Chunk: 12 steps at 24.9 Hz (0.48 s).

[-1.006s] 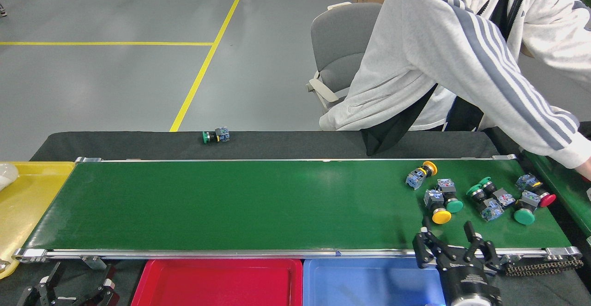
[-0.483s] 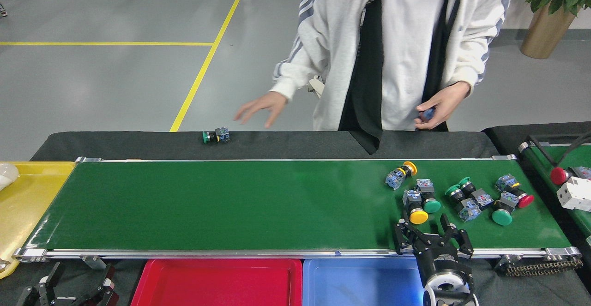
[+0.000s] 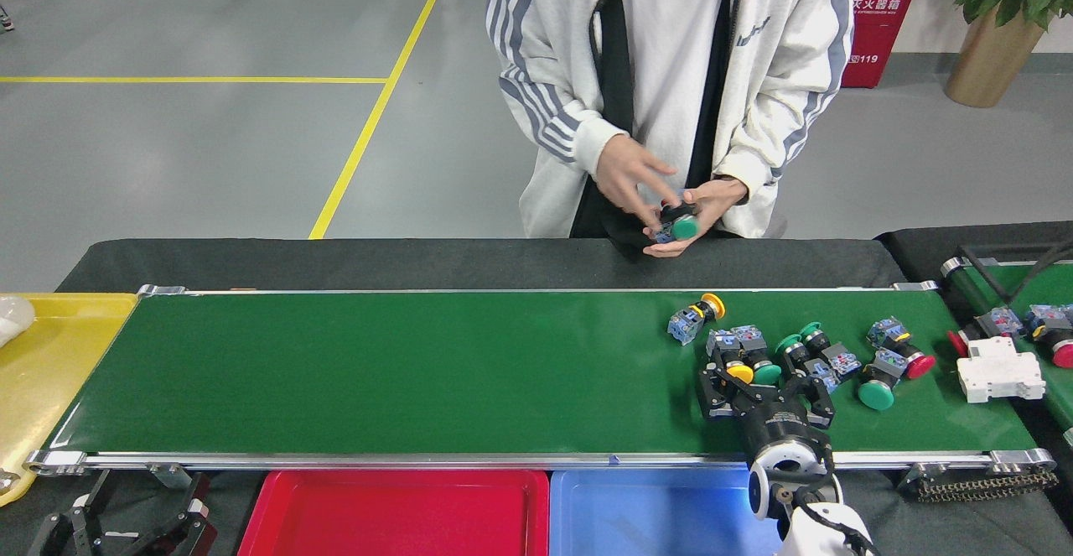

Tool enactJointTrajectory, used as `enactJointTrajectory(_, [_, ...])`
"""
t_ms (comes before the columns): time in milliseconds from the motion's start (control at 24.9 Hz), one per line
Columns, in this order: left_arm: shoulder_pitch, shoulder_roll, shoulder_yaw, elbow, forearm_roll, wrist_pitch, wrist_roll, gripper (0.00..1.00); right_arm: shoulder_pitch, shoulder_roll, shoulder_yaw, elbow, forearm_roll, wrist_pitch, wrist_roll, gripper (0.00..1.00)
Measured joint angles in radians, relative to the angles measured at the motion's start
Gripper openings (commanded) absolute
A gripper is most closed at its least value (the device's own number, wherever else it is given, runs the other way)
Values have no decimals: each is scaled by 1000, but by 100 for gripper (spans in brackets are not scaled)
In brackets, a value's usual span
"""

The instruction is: Pick switch part from conveyor to tray

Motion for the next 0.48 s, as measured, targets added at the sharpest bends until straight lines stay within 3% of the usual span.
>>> enactJointTrajectory(40, [0, 0, 0, 1, 0, 0, 0, 100, -9, -1, 26, 15, 0, 1, 0, 21])
enactJointTrajectory(80, [-1, 1, 0, 2, 0, 0, 0, 100, -15, -5, 46, 22, 0, 1, 0, 11])
enactJointTrajectory(161, [-1, 9, 1, 3, 0, 0, 0, 100, -17, -12, 67, 24, -7, 2, 0, 2])
enactJointTrajectory(322, [-1, 15, 1, 13, 0, 0, 0, 100, -16, -12, 81, -8, -12, -14, 3, 1])
enactJointTrajectory(483, [-1, 15, 1, 18, 0, 0, 0, 100, 44, -12, 163, -138, -12, -135, -32, 2])
